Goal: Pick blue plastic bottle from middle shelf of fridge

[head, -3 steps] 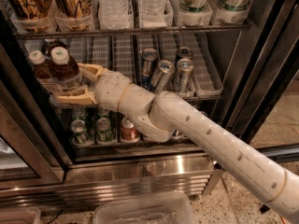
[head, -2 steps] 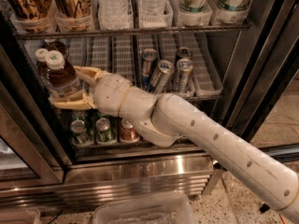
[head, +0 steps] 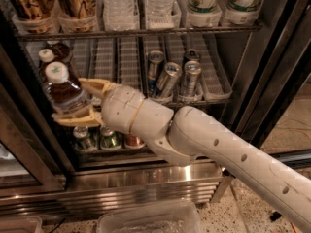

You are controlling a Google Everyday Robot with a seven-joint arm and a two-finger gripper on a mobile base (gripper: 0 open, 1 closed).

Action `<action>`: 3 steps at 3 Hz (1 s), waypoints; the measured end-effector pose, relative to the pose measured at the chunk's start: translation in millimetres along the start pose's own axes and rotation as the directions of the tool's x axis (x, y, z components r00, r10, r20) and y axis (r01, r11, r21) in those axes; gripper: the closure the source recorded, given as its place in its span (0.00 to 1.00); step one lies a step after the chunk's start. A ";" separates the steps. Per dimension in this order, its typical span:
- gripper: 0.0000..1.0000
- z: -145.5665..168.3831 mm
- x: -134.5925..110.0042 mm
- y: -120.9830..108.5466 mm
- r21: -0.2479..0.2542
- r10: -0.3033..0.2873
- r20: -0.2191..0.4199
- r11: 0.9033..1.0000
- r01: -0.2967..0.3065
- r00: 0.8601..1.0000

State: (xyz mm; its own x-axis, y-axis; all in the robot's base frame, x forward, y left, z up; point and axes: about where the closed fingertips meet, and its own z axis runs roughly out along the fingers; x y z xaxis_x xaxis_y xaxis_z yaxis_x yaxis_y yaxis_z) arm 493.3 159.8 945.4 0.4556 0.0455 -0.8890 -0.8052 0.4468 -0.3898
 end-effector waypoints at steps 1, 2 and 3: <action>1.00 -17.5 -10.3 18.5 -0.048 0.040 -0.026 0.998 -0.041 0.999; 1.00 -43.4 -20.8 30.0 -0.116 0.118 -0.068 0.985 -0.125 0.991; 1.00 -60.5 -21.9 36.4 -0.142 0.169 -0.099 0.973 -0.182 0.981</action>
Offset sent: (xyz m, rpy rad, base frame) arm -0.1162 -0.0472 -0.0030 -0.1037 0.2372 0.3389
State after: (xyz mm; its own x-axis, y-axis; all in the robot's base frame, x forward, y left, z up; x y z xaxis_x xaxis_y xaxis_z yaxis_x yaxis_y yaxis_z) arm 431.0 120.9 936.1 0.2734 0.0315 -0.9614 -0.9202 0.2995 -0.2519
